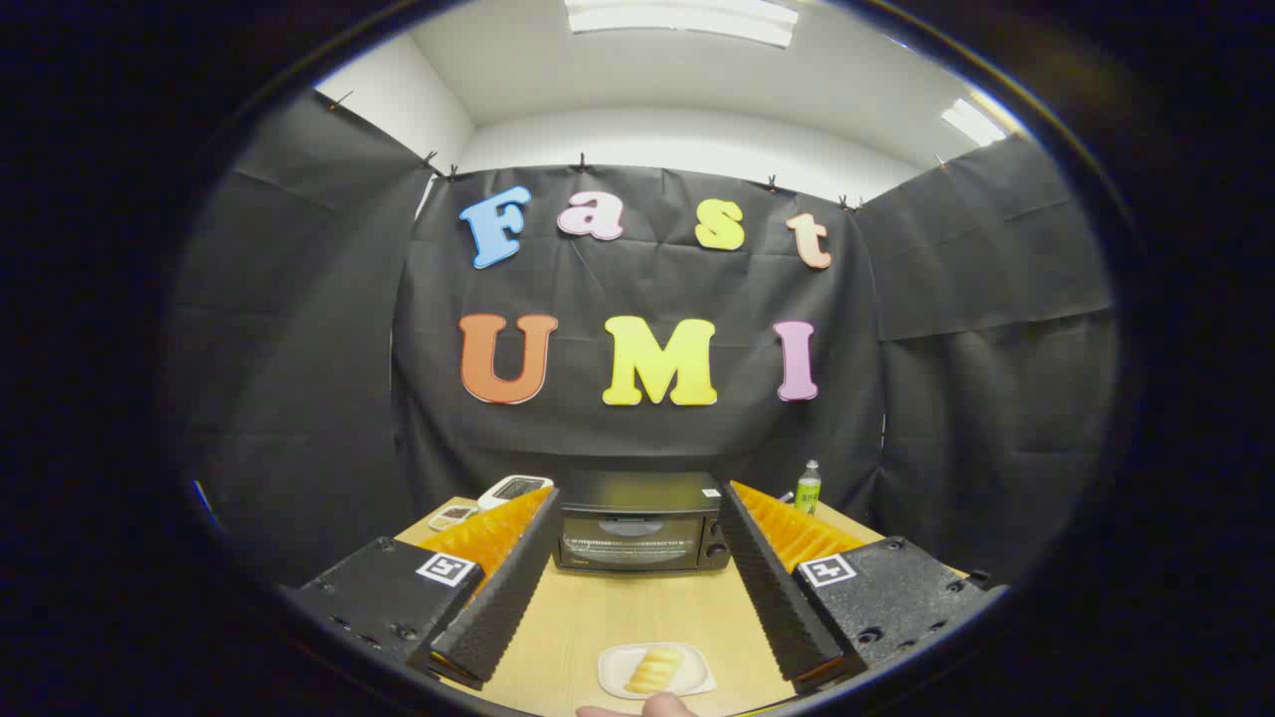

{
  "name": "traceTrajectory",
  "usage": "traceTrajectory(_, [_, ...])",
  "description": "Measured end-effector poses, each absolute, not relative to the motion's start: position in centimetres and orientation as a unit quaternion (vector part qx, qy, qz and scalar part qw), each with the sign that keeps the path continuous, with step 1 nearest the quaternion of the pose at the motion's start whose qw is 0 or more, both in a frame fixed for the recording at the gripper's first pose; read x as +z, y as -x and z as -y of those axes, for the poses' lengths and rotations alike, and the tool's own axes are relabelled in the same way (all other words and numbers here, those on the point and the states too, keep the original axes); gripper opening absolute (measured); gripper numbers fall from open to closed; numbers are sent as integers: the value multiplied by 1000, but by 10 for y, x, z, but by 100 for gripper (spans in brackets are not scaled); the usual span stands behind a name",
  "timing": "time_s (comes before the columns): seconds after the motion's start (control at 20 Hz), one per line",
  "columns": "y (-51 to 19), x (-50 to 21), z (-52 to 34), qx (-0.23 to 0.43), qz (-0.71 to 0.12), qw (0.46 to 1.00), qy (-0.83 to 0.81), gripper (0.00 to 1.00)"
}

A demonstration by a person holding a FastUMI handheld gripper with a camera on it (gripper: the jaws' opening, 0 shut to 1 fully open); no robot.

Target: Open the toaster oven, put the food inside, and close the toaster oven door.

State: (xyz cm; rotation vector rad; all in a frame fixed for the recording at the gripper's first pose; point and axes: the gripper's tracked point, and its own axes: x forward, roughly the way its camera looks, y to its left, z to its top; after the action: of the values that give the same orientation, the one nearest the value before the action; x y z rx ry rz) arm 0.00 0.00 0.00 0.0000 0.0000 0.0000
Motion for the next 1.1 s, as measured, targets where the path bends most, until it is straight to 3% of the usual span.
traceTrajectory(1.1, [-11, -9, -1, 23, 2, 1000, -18, 100])
